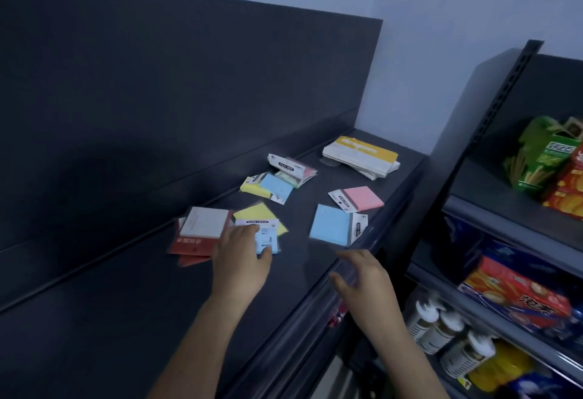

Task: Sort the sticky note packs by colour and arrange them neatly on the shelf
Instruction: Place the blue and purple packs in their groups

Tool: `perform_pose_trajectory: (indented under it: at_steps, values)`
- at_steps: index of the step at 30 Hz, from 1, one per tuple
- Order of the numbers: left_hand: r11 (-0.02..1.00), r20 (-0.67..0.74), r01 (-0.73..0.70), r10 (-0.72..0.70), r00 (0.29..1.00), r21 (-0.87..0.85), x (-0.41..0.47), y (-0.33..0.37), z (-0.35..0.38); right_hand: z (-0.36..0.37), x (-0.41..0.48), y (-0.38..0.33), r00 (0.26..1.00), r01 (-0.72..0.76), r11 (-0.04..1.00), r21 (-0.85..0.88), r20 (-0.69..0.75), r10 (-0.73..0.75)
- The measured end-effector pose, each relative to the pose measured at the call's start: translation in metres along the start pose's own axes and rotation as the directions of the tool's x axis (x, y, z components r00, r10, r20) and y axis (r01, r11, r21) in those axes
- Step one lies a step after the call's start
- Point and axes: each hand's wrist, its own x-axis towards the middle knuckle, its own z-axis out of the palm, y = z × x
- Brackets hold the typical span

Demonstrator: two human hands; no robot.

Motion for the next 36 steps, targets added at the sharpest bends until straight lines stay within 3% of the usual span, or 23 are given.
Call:
perform_pose_trajectory:
  at_steps: [7, 13, 17, 21, 29, 33, 36]
  values:
    - [0.983, 0.008, 0.096, -0.098, 0.995, 0.159, 0.071, 0.007, 0.037, 0.007, 0.078, 0.042, 0.993, 0.059, 0.998, -0.006, 0.102, -0.058]
    - [0.934, 0.034, 0.055, -0.072, 0.997, 0.352, 0.141, 0.028, 0.068, 0.004, 0.153, 0.064, 0.939, 0.176, 0.963, -0.203, 0.329, -0.103]
    - [0.886, 0.150, -0.004, -0.073, 0.986, 0.463, 0.178, 0.028, 0.089, 0.006, 0.186, 0.069, 0.852, 0.239, 0.942, -0.237, 0.516, -0.086]
    - [0.851, 0.326, -0.055, -0.140, 0.935, 0.522, 0.203, 0.027, 0.098, 0.010, 0.203, 0.072, 0.799, 0.277, 0.933, -0.228, 0.594, -0.092]
    - [0.762, 0.372, -0.199, -0.060, 0.926, 0.617, 0.231, 0.028, 0.091, 0.018, 0.216, 0.066, 0.826, 0.318, 0.901, -0.295, 0.552, -0.111]
    - [0.763, 0.284, -0.121, -0.084, 0.955, 0.635, 0.232, 0.026, 0.085, 0.017, 0.220, 0.062, 0.849, 0.282, 0.944, -0.171, 0.503, -0.163]
    - [0.836, 0.225, -0.002, -0.145, 0.964, 0.548, 0.223, 0.022, 0.079, 0.015, 0.225, 0.058, 0.885, 0.199, 0.978, -0.057, 0.439, -0.154]
